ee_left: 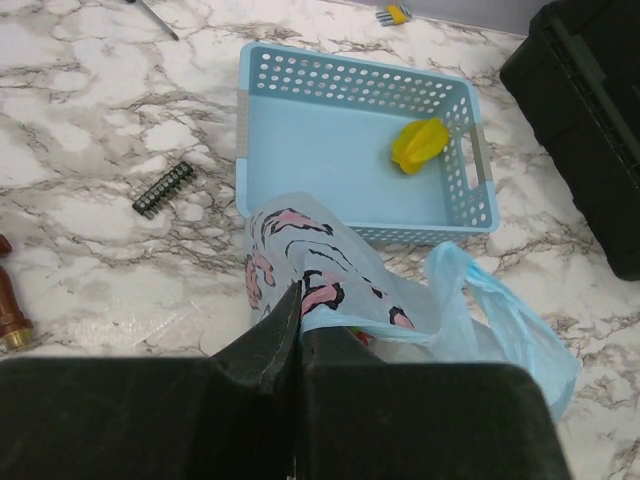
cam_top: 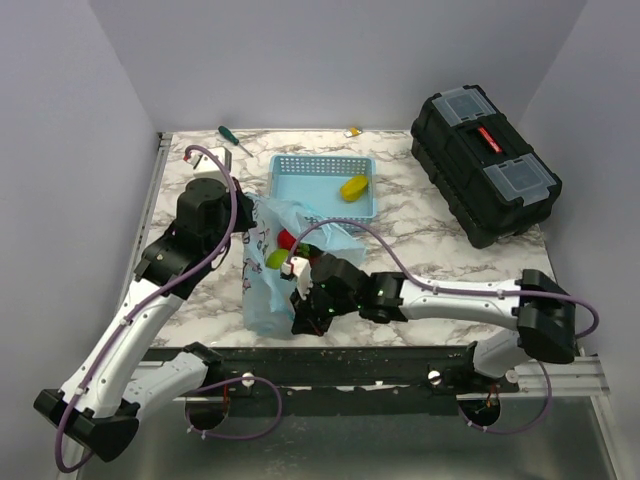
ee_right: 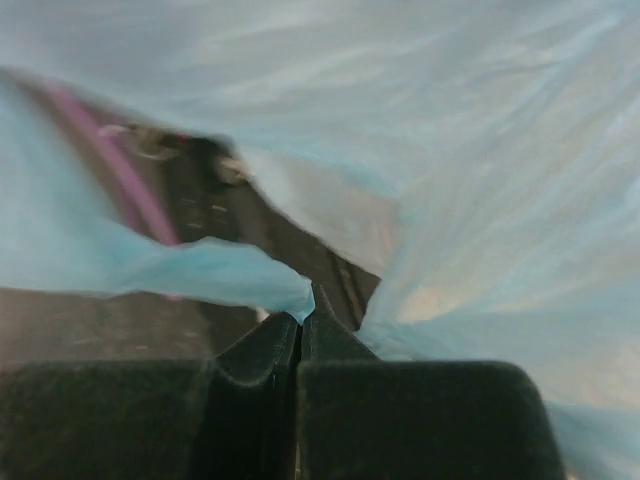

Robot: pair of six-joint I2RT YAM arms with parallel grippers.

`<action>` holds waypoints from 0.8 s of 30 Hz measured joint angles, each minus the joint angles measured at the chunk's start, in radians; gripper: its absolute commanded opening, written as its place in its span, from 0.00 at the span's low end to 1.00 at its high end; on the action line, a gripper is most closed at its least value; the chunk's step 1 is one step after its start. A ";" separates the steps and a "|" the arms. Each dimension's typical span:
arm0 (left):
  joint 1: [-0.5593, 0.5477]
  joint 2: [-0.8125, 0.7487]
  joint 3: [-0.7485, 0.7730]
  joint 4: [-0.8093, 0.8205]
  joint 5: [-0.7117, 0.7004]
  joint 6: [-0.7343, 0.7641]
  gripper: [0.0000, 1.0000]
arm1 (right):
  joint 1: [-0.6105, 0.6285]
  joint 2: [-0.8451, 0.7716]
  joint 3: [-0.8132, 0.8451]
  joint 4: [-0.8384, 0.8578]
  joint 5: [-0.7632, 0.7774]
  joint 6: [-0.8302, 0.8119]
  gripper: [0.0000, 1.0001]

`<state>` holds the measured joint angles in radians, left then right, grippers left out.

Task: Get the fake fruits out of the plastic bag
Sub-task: Adjust the plastic bag at the center of the board.

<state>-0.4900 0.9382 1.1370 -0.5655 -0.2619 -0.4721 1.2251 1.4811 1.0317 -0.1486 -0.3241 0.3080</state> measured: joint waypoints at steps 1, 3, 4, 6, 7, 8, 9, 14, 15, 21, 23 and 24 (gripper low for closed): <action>0.001 -0.002 0.000 0.000 0.000 -0.001 0.00 | 0.003 0.020 -0.024 0.006 0.039 0.002 0.01; 0.004 -0.006 -0.001 -0.001 0.001 -0.005 0.00 | 0.007 0.058 -0.070 0.031 0.117 0.005 0.01; 0.004 -0.009 -0.003 0.000 0.001 -0.005 0.00 | 0.011 0.073 -0.090 0.049 0.157 0.006 0.01; 0.005 -0.029 -0.027 0.004 0.005 -0.008 0.00 | 0.026 0.100 -0.121 0.096 0.244 0.010 0.01; 0.005 -0.038 -0.038 0.003 0.005 -0.008 0.00 | 0.038 0.113 -0.132 0.120 0.286 0.013 0.01; 0.006 -0.052 -0.056 0.003 0.005 -0.009 0.00 | 0.049 0.127 -0.140 0.141 0.321 0.016 0.02; 0.008 -0.063 -0.072 0.003 0.008 -0.009 0.00 | 0.060 0.141 -0.144 0.158 0.351 0.021 0.05; 0.013 -0.089 -0.115 0.004 0.037 -0.007 0.00 | 0.084 0.166 -0.152 0.194 0.414 0.044 0.26; 0.013 -0.092 -0.122 0.005 0.048 -0.006 0.00 | 0.085 0.164 -0.154 0.201 0.417 0.047 0.31; 0.017 -0.135 -0.183 0.018 0.102 -0.003 0.00 | 0.085 0.073 -0.227 0.212 0.410 0.085 0.55; 0.017 -0.147 -0.198 0.020 0.114 -0.004 0.00 | 0.085 0.022 -0.249 0.207 0.405 0.101 0.57; 0.017 -0.153 -0.205 0.022 0.120 -0.004 0.00 | 0.085 -0.007 -0.259 0.206 0.403 0.111 0.59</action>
<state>-0.4732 0.7856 0.9321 -0.5434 -0.1421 -0.4763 1.3098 1.4738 0.7727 0.0574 0.0792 0.4194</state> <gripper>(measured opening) 0.003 0.547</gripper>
